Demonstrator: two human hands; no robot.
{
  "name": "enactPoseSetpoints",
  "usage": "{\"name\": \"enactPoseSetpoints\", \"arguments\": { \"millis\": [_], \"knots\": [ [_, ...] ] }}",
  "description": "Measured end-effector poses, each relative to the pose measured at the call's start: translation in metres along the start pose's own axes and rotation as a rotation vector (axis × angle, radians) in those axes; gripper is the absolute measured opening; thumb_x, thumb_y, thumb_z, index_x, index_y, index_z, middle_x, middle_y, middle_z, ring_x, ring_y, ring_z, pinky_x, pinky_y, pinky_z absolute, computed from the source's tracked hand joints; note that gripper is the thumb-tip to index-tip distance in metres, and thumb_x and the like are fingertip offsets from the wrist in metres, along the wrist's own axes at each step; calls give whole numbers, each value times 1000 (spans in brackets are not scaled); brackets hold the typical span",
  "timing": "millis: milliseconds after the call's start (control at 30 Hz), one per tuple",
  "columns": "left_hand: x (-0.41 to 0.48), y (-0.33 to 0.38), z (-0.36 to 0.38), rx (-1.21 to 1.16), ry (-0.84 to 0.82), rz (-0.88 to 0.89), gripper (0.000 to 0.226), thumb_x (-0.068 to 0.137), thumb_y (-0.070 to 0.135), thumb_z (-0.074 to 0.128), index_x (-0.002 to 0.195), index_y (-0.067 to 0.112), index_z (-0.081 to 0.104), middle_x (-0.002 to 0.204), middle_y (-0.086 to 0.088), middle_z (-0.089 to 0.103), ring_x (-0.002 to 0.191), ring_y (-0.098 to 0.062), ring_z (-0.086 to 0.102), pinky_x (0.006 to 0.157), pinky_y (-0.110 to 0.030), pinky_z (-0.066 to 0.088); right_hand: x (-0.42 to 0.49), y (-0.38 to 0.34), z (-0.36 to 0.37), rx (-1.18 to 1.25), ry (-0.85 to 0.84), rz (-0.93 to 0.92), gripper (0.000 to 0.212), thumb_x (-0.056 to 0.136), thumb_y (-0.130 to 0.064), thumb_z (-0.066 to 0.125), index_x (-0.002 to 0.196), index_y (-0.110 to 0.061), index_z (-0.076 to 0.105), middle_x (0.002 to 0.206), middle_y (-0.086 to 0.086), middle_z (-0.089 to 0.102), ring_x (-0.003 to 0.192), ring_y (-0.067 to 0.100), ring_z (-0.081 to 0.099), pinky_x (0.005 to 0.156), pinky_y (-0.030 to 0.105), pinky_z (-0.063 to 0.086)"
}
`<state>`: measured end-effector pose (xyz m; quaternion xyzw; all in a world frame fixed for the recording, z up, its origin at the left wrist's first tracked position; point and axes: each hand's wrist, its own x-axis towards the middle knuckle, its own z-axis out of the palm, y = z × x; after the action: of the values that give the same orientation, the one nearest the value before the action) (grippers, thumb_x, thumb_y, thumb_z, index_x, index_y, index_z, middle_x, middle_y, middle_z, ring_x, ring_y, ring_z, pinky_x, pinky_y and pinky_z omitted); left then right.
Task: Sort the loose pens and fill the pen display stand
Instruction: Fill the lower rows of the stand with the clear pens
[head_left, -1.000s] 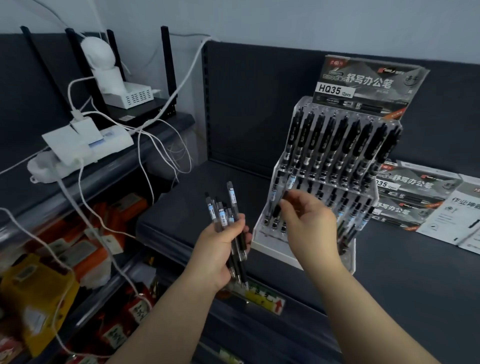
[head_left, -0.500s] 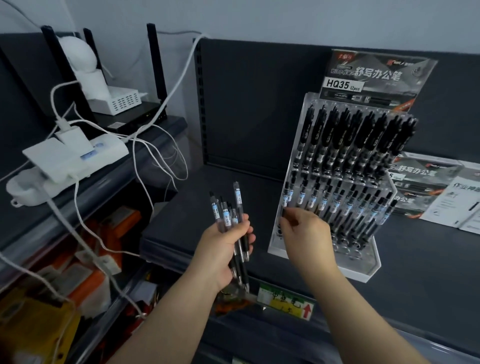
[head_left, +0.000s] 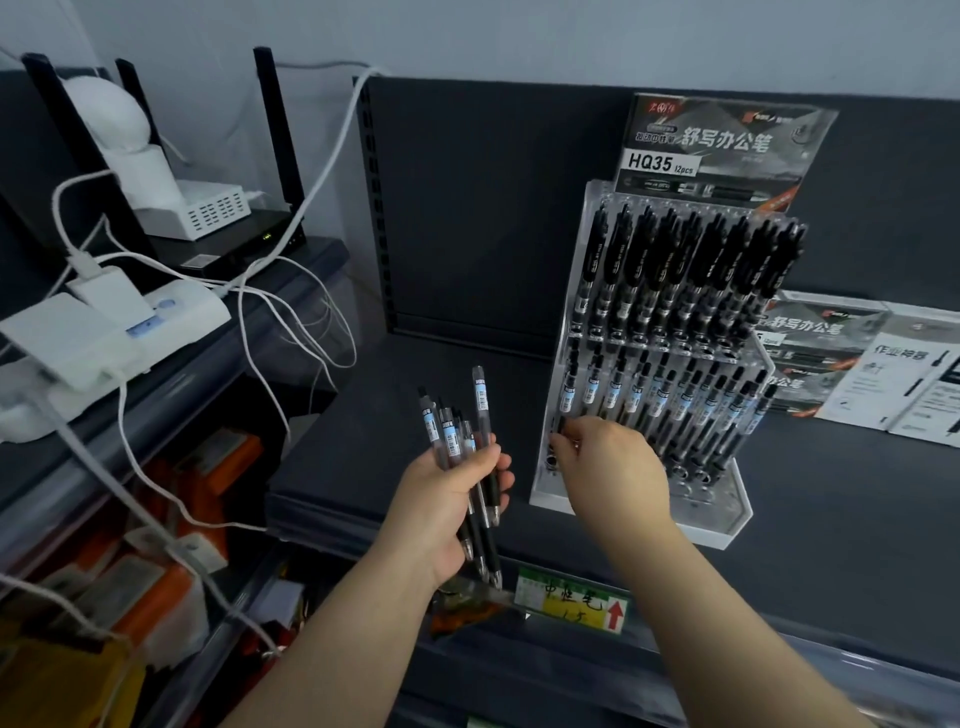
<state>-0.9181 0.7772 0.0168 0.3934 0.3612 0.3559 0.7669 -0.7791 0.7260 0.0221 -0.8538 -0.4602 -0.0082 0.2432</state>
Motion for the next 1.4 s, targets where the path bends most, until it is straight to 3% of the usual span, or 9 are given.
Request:
{"name": "enactPoseSetpoints", "arguments": {
  "millis": [167,300,400,567,667,800,967,1067,1400],
  "knots": [
    [-1,-2,2,34,-29,34,13,87,6,62,99,11,61,78,-5,74,69,-16,69,61,-30,54,-15,-2,-10,296,97,-25,19,91,-34,55,88,-15,60,68,-6,57,60,10,54,53,27,45],
    [-4,-3,9,114,-120,78,12,87,5,62,98,9,63,76,-9,70,66,-18,65,60,-32,50,-23,-16,-20,610,-127,-10,12,89,-31,59,80,-24,64,61,-5,63,46,-1,52,45,11,40],
    [-7,-4,14,176,-137,109,11,85,5,63,96,8,64,68,-4,68,58,-14,64,52,-27,48,-23,-18,-27,750,-195,33,12,87,-28,63,75,-27,68,64,-3,70,48,3,53,48,16,44],
    [-1,-4,14,109,-61,83,6,87,7,62,92,10,63,81,-8,71,72,-20,69,68,-35,55,-19,-8,-33,868,-1,81,11,89,-21,60,81,-28,64,66,-7,66,55,2,56,54,19,49],
    [4,-3,10,28,40,27,3,88,12,63,86,12,61,63,-2,62,54,-13,61,56,-30,55,-12,4,-36,820,155,95,11,92,-22,56,86,-26,64,67,-7,64,51,2,53,48,16,44],
    [6,-3,8,-22,81,-58,13,88,22,64,84,13,57,56,2,48,45,-8,43,46,-24,43,-5,13,-24,670,147,105,19,93,-23,55,107,-16,66,71,-7,64,54,8,54,50,18,42],
    [7,0,9,-263,68,-160,9,94,16,52,90,9,55,65,-2,52,50,-11,46,52,-26,43,-5,17,-9,375,96,-8,22,94,-20,52,106,-10,67,67,-3,60,51,8,50,50,17,39],
    [6,1,9,-299,72,-154,8,94,9,49,93,6,56,70,-6,56,53,-12,50,55,-29,48,-2,16,-7,225,101,-64,22,95,-19,49,99,-8,67,79,1,60,65,15,51,59,25,39],
    [-1,4,16,-217,-18,-73,13,92,5,53,95,4,65,78,-8,67,70,-16,66,63,-34,59,-2,16,-11,137,61,-65,23,97,-20,45,100,-5,62,93,7,60,75,17,48,66,27,39]
  ]
}}
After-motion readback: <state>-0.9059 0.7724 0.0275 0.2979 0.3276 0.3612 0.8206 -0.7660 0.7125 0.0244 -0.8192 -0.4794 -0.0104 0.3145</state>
